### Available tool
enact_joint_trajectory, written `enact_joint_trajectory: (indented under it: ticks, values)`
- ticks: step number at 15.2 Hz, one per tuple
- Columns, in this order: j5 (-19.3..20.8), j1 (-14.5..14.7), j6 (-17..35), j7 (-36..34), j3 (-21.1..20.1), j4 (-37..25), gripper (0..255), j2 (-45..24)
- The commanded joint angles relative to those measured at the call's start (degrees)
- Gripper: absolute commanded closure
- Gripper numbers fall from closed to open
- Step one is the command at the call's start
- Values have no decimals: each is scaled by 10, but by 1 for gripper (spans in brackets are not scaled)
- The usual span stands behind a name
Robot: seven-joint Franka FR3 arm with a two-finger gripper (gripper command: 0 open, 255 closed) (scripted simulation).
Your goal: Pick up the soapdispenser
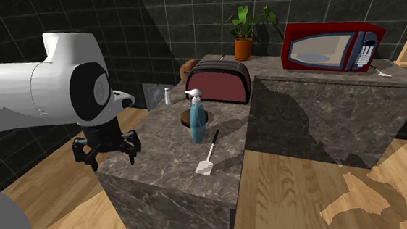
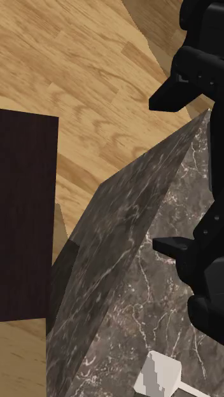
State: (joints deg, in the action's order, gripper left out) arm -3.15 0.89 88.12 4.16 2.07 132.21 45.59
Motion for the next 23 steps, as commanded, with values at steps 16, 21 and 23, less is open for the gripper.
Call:
enact_joint_trajectory:
  ticks: [16,21,23]
  values:
    - [77,-30,88,121,92,-198,0,-247]
    - [79,-38,98,161,119,-296,0,-339]
    - [75,-43,98,178,129,-342,0,-378]
